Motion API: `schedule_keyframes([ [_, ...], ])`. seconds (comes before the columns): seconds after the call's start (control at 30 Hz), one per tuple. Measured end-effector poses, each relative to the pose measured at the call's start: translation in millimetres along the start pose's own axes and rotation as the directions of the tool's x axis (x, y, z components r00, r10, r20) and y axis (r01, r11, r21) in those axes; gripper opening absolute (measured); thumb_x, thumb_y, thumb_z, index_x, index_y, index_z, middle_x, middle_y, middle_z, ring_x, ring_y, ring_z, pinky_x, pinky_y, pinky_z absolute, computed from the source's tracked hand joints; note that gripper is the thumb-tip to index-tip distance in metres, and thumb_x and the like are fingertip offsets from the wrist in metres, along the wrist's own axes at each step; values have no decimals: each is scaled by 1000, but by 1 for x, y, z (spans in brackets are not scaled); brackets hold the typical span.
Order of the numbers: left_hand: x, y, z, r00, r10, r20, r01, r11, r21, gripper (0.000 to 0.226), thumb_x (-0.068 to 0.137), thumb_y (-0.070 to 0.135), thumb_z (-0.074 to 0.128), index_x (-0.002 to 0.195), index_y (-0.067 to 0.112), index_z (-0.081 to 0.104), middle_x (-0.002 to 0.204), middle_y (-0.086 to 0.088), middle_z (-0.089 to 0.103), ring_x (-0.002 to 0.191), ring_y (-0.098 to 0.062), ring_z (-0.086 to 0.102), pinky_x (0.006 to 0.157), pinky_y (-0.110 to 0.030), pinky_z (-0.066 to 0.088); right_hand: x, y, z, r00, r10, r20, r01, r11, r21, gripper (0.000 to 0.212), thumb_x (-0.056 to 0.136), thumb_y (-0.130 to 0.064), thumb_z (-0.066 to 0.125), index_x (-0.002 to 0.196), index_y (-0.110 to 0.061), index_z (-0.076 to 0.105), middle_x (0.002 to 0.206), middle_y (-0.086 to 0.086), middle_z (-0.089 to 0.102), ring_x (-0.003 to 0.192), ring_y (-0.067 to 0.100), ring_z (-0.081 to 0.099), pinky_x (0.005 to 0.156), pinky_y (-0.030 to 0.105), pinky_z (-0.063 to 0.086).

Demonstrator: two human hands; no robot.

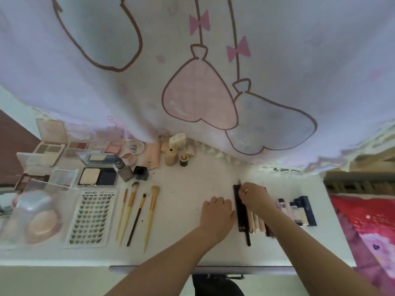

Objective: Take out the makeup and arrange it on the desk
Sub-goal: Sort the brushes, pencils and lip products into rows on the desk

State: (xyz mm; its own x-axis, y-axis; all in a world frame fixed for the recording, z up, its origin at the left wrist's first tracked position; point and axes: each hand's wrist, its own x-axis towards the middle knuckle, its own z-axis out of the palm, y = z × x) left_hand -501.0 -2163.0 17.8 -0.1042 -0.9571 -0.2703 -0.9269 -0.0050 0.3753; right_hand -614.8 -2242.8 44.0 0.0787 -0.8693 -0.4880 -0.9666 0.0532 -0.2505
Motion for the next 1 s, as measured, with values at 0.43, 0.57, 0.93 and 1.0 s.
schedule_keyframes([
  [0.43, 30, 41, 23, 910, -414, 10, 414, 910, 0, 33, 99, 36, 33, 115, 14, 52, 119, -5, 55, 113, -23, 48, 91, -33, 34, 21, 16, 2, 968, -247, 50, 250, 965, -74, 24, 94, -31, 49, 101, -12, 62, 100, 5, 65, 94, 21, 61, 72, 28, 44],
  [0.57, 27, 42, 26, 878, -478, 8, 478, 878, -37, 28, 97, 32, 39, 114, 14, 52, 118, -5, 55, 111, -22, 50, 91, -33, 36, 22, 16, 2, 959, -272, 76, 278, 956, -90, 23, 94, -29, 50, 101, -11, 61, 100, 7, 66, 93, 21, 61, 70, 27, 43],
  [0.93, -12, 17, -21, 935, -347, -72, 233, 754, -614, 13, 97, 23, 44, 90, 13, 48, 68, 2, 51, 58, -12, 46, 55, -23, 36, -8, -15, -21, 924, -333, 188, 142, 755, 640, 28, 97, -29, 46, 82, -11, 62, 59, -2, 49, 44, 8, 41, 41, 15, 31],
  [1.0, -24, 7, -37, 952, -304, -43, 195, 707, -679, 17, 99, 23, 41, 90, 14, 52, 66, 3, 48, 53, -8, 40, 49, -17, 32, -17, -20, -26, 916, -328, 231, 29, 628, 778, 33, 100, -29, 42, 82, -8, 60, 56, -2, 42, 38, 7, 33, 36, 17, 25],
])
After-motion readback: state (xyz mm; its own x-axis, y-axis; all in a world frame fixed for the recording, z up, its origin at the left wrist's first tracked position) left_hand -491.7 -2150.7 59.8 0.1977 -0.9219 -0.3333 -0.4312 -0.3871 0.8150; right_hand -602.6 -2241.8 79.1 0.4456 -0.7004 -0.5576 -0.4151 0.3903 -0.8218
